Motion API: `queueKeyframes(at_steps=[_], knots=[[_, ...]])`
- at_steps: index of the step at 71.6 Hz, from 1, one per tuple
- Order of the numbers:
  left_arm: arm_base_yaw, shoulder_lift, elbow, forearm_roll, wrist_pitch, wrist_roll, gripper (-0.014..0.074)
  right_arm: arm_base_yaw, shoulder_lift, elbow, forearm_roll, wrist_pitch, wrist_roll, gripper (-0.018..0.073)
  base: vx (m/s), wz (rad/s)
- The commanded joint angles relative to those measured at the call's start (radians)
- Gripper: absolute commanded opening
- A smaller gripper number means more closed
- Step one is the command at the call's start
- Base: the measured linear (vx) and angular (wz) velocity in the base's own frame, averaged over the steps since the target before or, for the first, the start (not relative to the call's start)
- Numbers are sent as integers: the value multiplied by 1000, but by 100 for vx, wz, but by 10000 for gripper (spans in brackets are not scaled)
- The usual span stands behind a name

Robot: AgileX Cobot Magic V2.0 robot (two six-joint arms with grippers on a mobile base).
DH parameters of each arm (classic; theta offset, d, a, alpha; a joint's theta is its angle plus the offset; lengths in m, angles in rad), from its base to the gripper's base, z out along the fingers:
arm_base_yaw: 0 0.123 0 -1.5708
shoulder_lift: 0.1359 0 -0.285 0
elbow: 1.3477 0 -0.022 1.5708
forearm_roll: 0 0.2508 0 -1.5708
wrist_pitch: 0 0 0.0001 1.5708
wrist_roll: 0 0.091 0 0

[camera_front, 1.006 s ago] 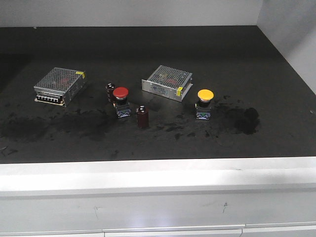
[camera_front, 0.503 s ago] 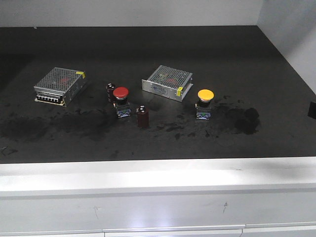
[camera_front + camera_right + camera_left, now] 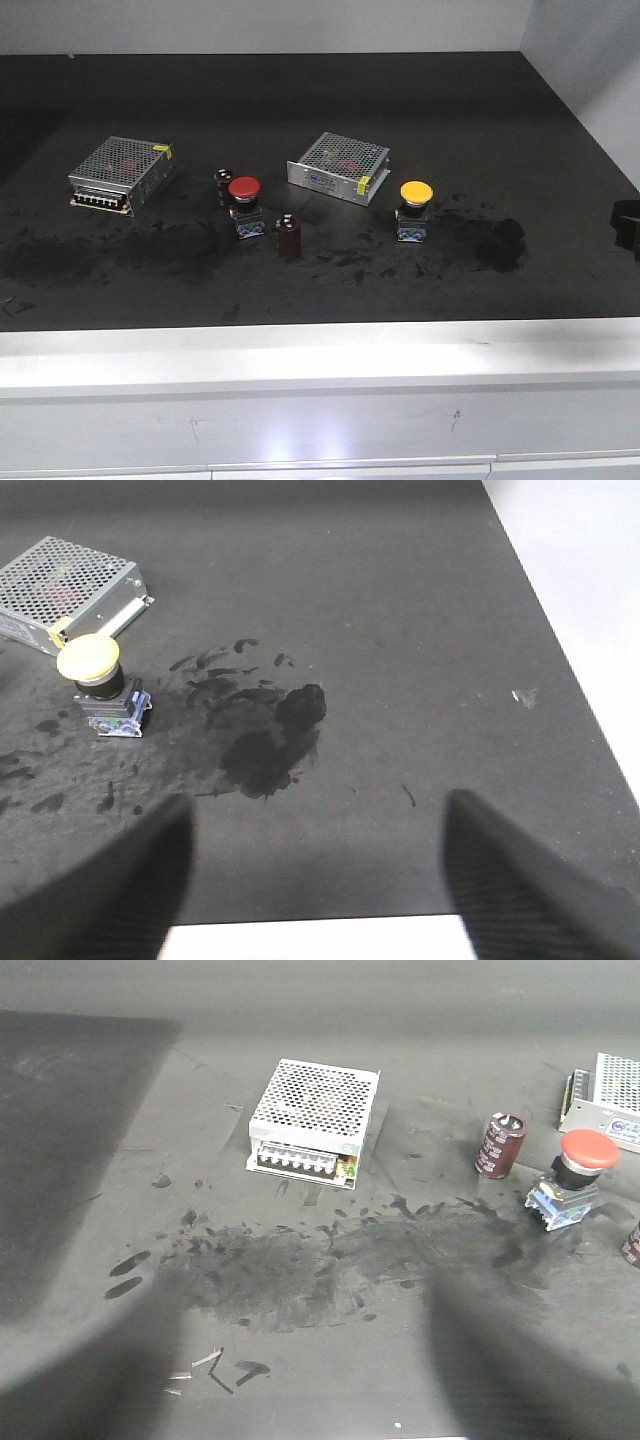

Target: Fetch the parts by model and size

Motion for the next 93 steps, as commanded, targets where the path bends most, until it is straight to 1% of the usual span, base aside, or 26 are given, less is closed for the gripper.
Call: queueKeyframes(at_steps=[1, 8, 17, 30, 35, 40, 47, 55, 67, 74, 83, 93], knots=[[-23, 44, -90, -10, -23, 28, 603, -3, -6, -32, 0, -63, -12, 558, 0, 0], [-66, 132, -186, -10, 63, 41, 594, -3, -6, -32, -1, -63, -12, 557, 0, 0], [-143, 272, -346, -10, 167, 41, 584, -4, -6, -32, -6, -63, -12, 557, 0, 0], [-256, 487, -552, -8, 235, 32, 584, -4, -6, -32, -18, -60, -12, 557, 0, 0], [-299, 582, -632, 3, 255, 8, 584, -4, -6, -32, -18, -60, -12, 557, 0, 0], [-335, 666, -714, 26, 287, -36, 584, -4, -6, -32, -21, -60, -12, 557, 0, 0], [-376, 769, -828, 70, 350, -88, 584, -4, -6, -32, -26, -58, -12, 557, 0, 0], [-405, 875, -965, 78, 418, -126, 584, -4, -6, -32, -30, -53, -12, 557, 0, 0], [-427, 1011, -1141, 75, 529, -177, 584, -4, -6, -32, -34, -42, -12, 557, 0, 0], [-434, 1070, -1232, 69, 581, -179, 584, -4, -6, -32, -34, -37, -12, 557, 0, 0], [-435, 1126, -1312, 68, 618, -181, 584, -4, -6, -32, -37, -37, -12, 557, 0, 0], [-435, 1175, -1367, 68, 645, -205, 584, -4, -6, -32, -37, -38, -12, 557, 0, 0]])
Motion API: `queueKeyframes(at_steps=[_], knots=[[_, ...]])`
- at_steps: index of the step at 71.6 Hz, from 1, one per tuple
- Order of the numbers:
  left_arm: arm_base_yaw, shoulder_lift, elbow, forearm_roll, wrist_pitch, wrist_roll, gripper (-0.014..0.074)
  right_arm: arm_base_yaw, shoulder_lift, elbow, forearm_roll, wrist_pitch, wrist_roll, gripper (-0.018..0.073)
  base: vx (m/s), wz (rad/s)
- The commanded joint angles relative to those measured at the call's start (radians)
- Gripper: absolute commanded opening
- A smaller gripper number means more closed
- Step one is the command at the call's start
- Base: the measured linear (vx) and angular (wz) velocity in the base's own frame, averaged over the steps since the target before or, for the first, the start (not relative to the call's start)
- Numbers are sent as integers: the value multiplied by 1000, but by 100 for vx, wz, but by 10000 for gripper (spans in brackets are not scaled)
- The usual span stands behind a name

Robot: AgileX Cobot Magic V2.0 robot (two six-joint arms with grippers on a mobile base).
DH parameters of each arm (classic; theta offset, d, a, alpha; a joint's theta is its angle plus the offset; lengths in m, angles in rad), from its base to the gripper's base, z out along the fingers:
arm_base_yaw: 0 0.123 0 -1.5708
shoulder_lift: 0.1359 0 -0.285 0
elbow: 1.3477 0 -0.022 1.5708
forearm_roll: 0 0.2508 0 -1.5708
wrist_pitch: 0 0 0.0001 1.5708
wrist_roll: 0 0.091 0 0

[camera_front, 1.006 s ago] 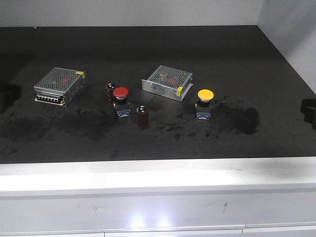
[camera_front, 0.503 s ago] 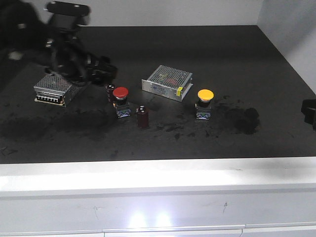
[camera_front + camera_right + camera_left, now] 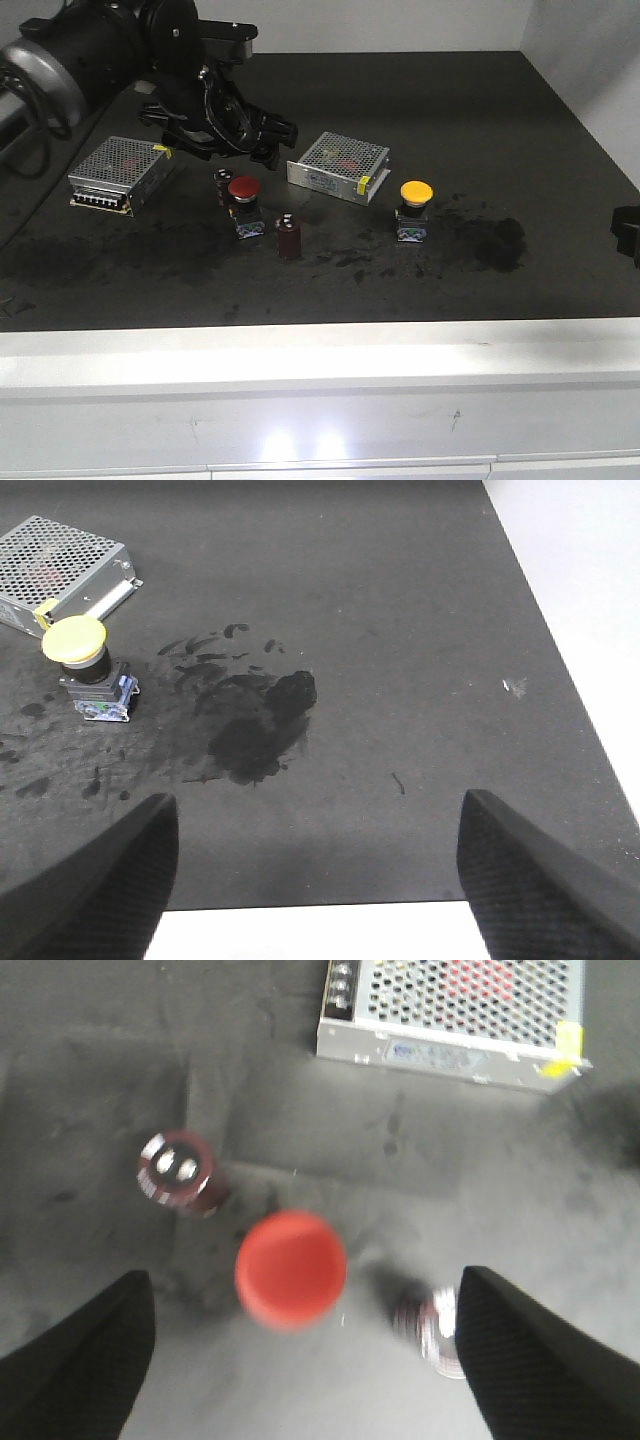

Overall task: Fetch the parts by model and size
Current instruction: 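Reach the left gripper to the red-capped button and grasp it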

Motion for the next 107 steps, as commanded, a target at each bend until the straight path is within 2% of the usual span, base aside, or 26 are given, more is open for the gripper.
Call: queueKeyframes(at_steps=[1, 13, 28, 70, 78, 91, 107], knots=[[-7, -27, -66, 0, -9, -22, 584, -4, -6, -32, -13, -59, -12, 557, 0, 0], [-7, 7, -79, 0, 4, -23, 548, -4, -6, -32, -13, -59, -12, 557, 0, 0], [-7, 37, -79, 0, -3, -66, 470, -4, -6, -32, -12, -57, -12, 557, 0, 0], [-7, 90, -79, -8, -8, -74, 442, -4, -6, -32, -13, -54, -12, 557, 0, 0], [-7, 90, -79, -7, -7, -88, 327, -4, -6, -32, -13, -54, -12, 557, 0, 0], [-7, 73, -79, 20, -12, -90, -12, -4, -6, -32, -13, -50, -12, 557, 0, 0], [-28, -35, -79, 64, -39, -90, -8, -4, -6, -32, -13, -48, -12, 557, 0, 0]])
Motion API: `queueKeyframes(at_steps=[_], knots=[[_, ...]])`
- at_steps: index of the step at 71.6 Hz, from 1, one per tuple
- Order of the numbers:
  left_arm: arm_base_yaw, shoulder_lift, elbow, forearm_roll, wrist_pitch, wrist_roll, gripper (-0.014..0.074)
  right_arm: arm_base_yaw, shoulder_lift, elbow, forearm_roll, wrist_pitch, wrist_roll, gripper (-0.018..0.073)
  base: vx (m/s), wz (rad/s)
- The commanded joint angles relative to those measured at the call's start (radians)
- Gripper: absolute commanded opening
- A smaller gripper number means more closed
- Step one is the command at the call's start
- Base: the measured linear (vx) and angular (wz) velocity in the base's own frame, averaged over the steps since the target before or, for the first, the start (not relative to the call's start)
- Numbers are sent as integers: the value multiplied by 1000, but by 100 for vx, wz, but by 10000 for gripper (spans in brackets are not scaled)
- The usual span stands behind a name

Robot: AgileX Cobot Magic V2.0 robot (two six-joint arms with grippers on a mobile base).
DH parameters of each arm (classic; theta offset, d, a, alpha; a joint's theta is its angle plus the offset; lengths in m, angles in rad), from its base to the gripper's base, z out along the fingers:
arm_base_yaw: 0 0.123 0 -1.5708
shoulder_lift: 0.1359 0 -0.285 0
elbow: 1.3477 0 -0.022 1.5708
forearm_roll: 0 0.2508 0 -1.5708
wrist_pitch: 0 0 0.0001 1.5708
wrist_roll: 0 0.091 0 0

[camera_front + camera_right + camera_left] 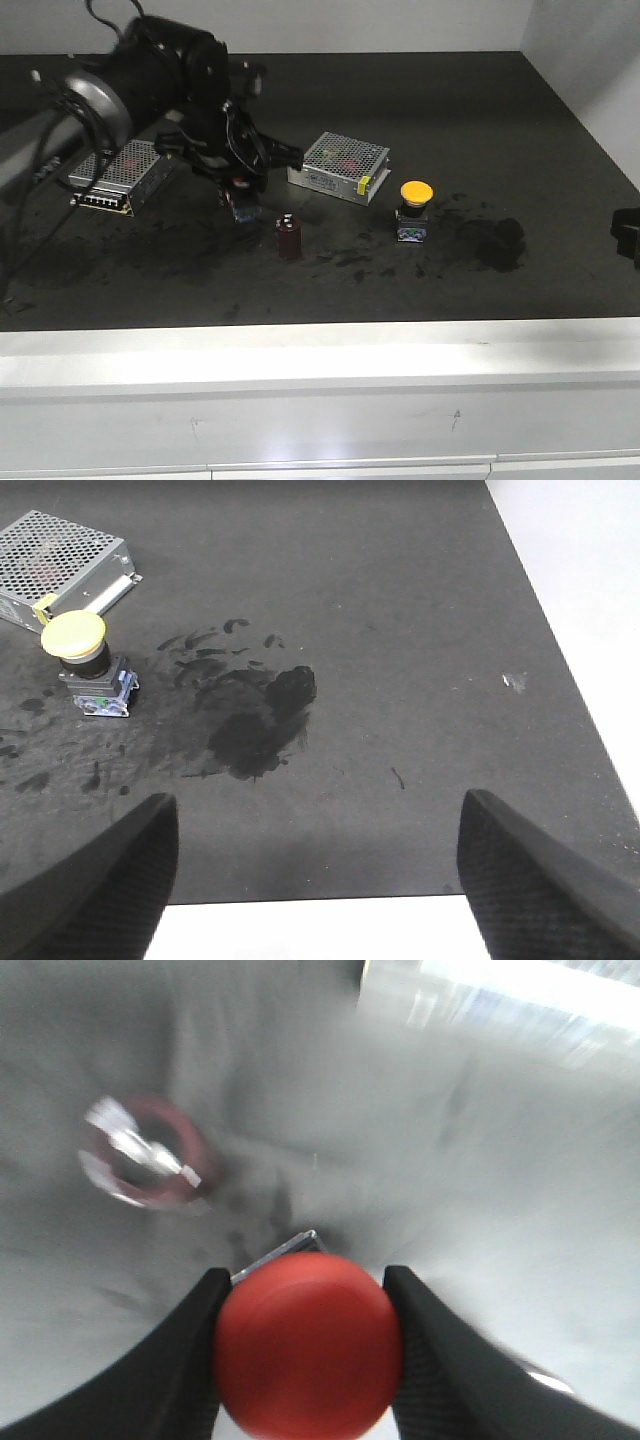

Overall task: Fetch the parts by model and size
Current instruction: 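Reach the left gripper to the red-capped button and grasp it, then lift the red-capped button with the left gripper and retract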

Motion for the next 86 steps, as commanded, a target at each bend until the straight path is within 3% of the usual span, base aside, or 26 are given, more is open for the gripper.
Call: queueKeyframes(at_steps=[1, 15, 27, 44, 86], knots=[[-23, -143, -32, 40, -55, -11, -7, -4, -6, -32, -13, -56, -12, 557, 0, 0], [-49, -306, 34, 129, -100, -11, -5, -4, -6, -32, -13, -58, -12, 557, 0, 0], [-49, -509, 193, 172, -198, -11, -4, -4, -6, -32, -13, -59, -12, 557, 0, 0], [-49, -850, 544, 232, -357, -11, -4, -4, -6, -32, -13, -59, -12, 557, 0, 0], [-49, -1709, 1358, 239, -595, -9, -4, -4, -6, -32, -10, -75, -12, 557, 0, 0]])
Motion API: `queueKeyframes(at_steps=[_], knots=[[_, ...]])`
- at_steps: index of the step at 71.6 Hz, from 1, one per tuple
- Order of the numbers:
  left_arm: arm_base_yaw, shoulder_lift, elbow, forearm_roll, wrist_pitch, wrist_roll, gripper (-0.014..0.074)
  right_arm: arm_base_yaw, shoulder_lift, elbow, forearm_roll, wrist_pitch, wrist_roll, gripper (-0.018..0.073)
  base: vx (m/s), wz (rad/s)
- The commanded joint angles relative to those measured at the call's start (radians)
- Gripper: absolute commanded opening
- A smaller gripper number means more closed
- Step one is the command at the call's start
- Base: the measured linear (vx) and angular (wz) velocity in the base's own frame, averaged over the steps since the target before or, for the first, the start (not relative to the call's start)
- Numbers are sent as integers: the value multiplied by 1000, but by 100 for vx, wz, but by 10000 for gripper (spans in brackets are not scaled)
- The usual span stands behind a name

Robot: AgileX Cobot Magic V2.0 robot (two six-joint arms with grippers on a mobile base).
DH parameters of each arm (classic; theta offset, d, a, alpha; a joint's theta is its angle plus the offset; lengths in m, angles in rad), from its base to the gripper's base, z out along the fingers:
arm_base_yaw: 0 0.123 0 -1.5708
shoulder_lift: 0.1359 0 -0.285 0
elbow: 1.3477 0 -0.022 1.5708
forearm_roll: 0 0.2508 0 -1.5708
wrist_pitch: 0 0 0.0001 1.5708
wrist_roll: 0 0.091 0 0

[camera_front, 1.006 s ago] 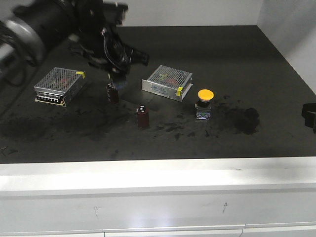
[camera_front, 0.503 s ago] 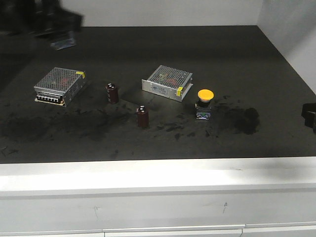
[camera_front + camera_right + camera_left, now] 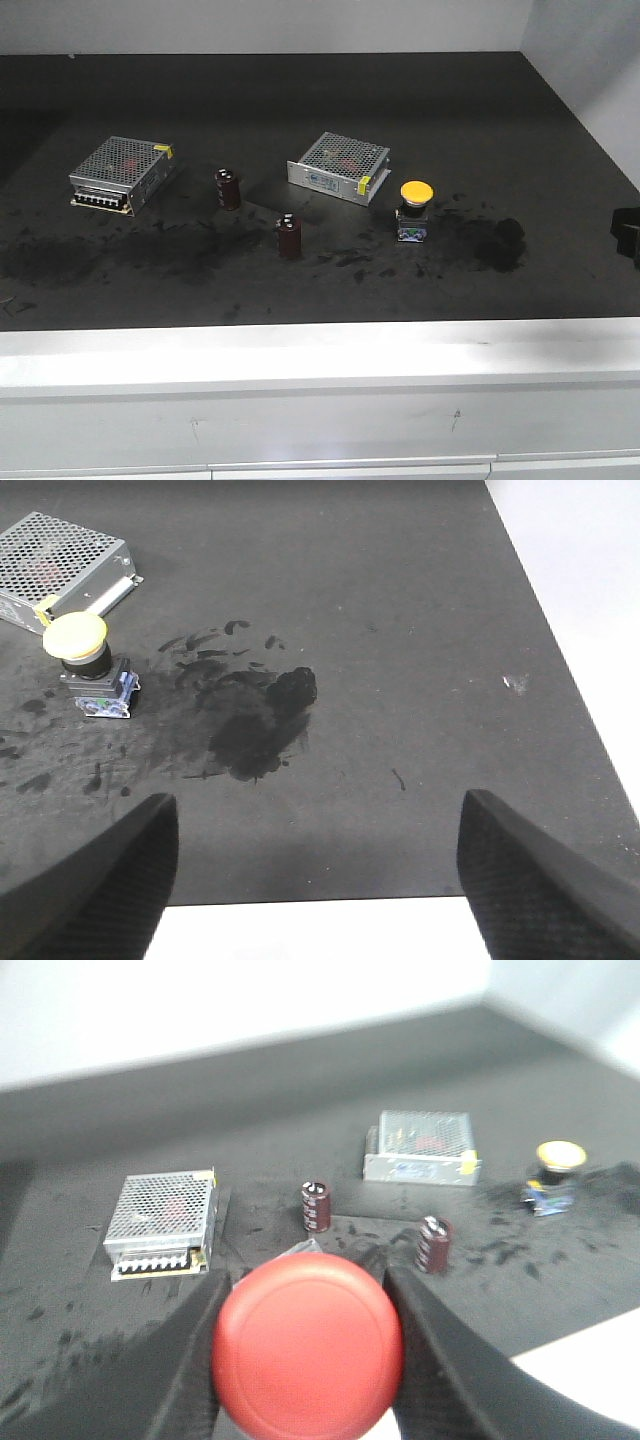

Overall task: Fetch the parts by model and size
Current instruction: 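Lift the red-capped button with the left gripper and retract, then lower the right gripper onto the yellow-capped button and grasp it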

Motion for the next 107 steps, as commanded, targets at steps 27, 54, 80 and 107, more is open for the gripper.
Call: queueKeyframes(at_steps=[27, 54, 80, 107], knots=[[-3, -459, 347, 9, -126, -9, -4, -4, -6, -32, -10, -78, 2, 557, 0, 0], [-3, -463, 353, 9, -128, -9, -4, 65, 81, -180, 85, 43, -163, 557, 0, 0], [-3, -463, 353, 9, -128, -9, -4, 337, 480, -601, -9, 220, -46, 557, 0, 0], [-3, -463, 353, 9, -128, -9, -4, 365, 923, -1126, -68, 642, 62, 575, 0, 0]])
